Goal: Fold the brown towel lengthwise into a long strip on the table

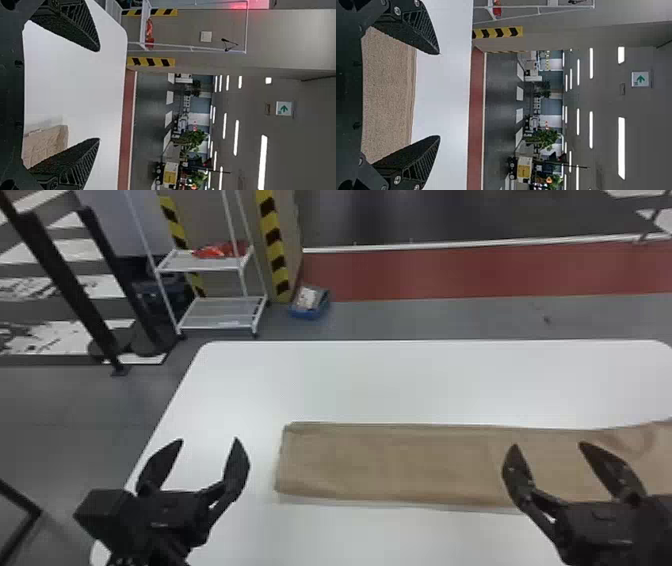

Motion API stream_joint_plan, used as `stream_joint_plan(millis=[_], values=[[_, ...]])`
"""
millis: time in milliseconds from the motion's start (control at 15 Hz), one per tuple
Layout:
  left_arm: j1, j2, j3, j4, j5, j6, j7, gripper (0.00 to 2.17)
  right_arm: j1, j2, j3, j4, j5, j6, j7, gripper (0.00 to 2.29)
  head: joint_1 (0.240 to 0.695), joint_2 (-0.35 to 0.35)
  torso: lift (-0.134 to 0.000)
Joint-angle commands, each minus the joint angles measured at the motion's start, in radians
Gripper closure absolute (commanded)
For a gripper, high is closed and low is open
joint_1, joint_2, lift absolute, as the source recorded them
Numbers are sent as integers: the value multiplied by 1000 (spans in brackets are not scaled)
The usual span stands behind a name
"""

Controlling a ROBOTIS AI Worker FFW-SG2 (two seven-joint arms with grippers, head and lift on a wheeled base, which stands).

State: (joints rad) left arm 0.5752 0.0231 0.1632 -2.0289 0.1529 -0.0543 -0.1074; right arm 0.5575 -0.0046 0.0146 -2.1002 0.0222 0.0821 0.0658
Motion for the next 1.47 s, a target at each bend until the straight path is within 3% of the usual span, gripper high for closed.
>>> stream_joint_plan(millis=[0, 1400], values=[[0, -2, -1, -1, -3, 8, 2, 73, -2, 6, -1, 2, -1, 3, 0, 144, 695, 123, -92], [0, -5, -5, 3, -13, 14, -2, 73, -13, 6, -1, 17, -28, 9, 0, 144, 695, 119, -92]])
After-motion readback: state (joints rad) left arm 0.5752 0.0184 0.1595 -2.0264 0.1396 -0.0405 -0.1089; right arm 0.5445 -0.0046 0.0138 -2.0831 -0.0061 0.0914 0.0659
